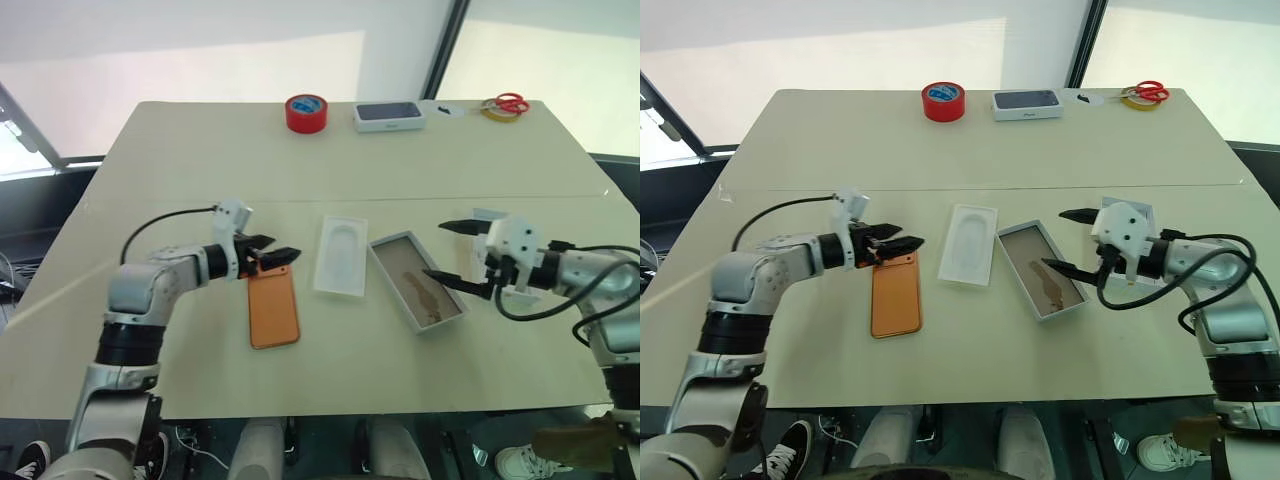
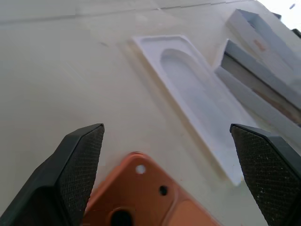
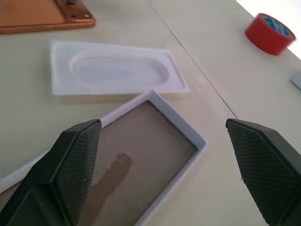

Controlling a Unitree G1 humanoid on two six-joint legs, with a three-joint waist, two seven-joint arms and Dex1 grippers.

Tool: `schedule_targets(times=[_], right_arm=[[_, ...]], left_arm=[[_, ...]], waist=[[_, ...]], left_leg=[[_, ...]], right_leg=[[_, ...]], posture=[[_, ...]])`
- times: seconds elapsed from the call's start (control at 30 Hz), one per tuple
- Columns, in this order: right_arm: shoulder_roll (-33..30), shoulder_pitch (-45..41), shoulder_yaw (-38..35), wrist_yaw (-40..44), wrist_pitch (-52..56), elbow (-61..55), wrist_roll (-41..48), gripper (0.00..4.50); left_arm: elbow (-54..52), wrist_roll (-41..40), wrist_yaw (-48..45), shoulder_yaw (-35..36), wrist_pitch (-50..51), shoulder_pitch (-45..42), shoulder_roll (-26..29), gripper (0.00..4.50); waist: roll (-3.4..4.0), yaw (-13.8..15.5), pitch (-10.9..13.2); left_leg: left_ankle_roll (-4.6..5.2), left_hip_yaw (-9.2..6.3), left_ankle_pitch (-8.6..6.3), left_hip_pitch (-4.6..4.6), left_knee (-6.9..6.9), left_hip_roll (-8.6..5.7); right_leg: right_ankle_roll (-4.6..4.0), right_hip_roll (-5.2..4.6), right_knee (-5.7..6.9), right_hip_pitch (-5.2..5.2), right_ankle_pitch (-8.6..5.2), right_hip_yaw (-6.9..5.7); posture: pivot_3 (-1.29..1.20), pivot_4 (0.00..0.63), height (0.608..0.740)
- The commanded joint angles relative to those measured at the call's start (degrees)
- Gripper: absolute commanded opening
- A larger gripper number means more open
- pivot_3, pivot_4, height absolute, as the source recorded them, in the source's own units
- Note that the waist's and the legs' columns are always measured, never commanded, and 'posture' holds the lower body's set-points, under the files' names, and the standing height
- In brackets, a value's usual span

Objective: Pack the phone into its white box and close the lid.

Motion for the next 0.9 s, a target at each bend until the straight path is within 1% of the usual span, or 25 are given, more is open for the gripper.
schedule_targets(times=[0.03,0.13,0.2,0.3,0.43,0.57,0.67,0.8,0.83,0.9], right_arm=[[0.6,-1.8,1.5,0.2,-1.4,-2.2,-1.2,4.45],[1.4,-2.2,2.0,-0.2,-1.2,-2.4,-1.1,4.45],[1.8,-2.0,1.9,-0.6,-1.2,-2.5,-1.1,4.45],[1.9,-1.1,1.8,-1.1,-1.6,-3.2,-1.5,4.45],[2.1,-0.3,1.5,-1.9,-1.0,-4.7,-1.4,4.45],[2.3,0.2,1.6,-2.6,-0.9,-5.5,-1.7,4.45],[2.2,0.8,1.4,-3.0,-1.1,-5.6,-1.8,4.5],[1.8,1.8,1.0,-3.0,-1.4,-5.9,-1.7,4.5],[1.6,2.0,0.8,-2.9,-1.5,-5.8,-1.7,4.5],[1.2,2.7,0.5,-2.6,-1.9,-5.5,-1.6,4.5]], left_arm=[[2.6,-1.6,5.3,1.6,8.4,-4.2,-3.5,4.5],[3.1,-2.3,6.7,1.6,12.6,-5.9,-4.9,4.5],[5.0,-3.7,8.2,3.8,15.2,-7.8,-7.2,4.5],[7.7,-2.7,8.7,3.2,15.1,-9.1,-8.4,4.5],[12.6,-4.2,9.9,7.1,13.9,-10.8,-12.1,4.5],[14.9,-3.5,10.3,7.4,12.5,-10.0,-13.7,4.5],[16.1,-3.6,10.9,8.1,12.4,-9.0,-14.4,3.67],[16.1,-3.9,11.6,8.8,12.6,-8.0,-15.1,1.71],[16.2,-4.0,11.9,9.2,12.5,-7.9,-15.3,1.09],[16.7,-4.3,12.6,10.3,12.3,-8.0,-15.5,0.17]], waist=[[-0.05,0.1,0.0],[-0.08,-0.1,0.0],[-0.08,-0.1,0.1],[-0.12,0.1,0.1],[-0.12,0.2,0.1],[-0.12,0.4,0.1],[-0.13,0.9,0.1],[-0.13,1.1,0.1],[-0.13,1.2,0.1],[-0.1,1.2,0.1]], left_leg=[[0.01,-0.04,0.01,0.01,0.08,0.01],[0.01,-0.07,0.01,0.02,0.16,0.09],[0.0,-0.07,0.01,0.02,0.16,0.09],[-0.01,-0.08,0.02,0.03,0.23,0.08],[-0.03,-0.08,0.02,0.03,0.31,0.08],[-0.07,-0.09,0.03,0.03,0.31,0.09],[-0.1,-0.09,0.04,0.03,0.34,0.08],[-0.11,-0.09,0.02,0.02,0.35,0.08],[-0.11,-0.09,0.01,0.02,0.35,0.08],[-0.19,-0.11,-0.09,0.05,0.35,0.07]], right_leg=[[0.02,0.07,0.03,0.04,0.0,-0.01],[0.05,0.2,0.06,0.1,0.0,-0.06],[0.13,0.21,0.09,0.09,0.01,-0.08],[0.22,0.26,0.12,0.13,0.03,-0.11],[0.23,0.23,0.11,0.17,0.03,-0.12],[0.23,0.2,0.11,0.16,0.03,-0.11],[0.22,0.18,0.11,0.18,0.03,-0.11],[0.2,0.1,0.1,0.17,0.03,-0.09],[0.2,0.09,0.1,0.17,0.03,-0.05],[0.17,0.07,0.09,0.21,0.02,-0.05]], posture=[[0.0,0.15,0.74],[0.0,0.15,0.74],[0.0,0.15,0.74],[0.0,0.15,0.74],[0.0,0.15,0.74],[0.0,0.15,0.74],[0.0,0.15,0.74],[0.0,0.15,0.74],[0.0,0.15,0.74],[0.0,0.15,0.74]])
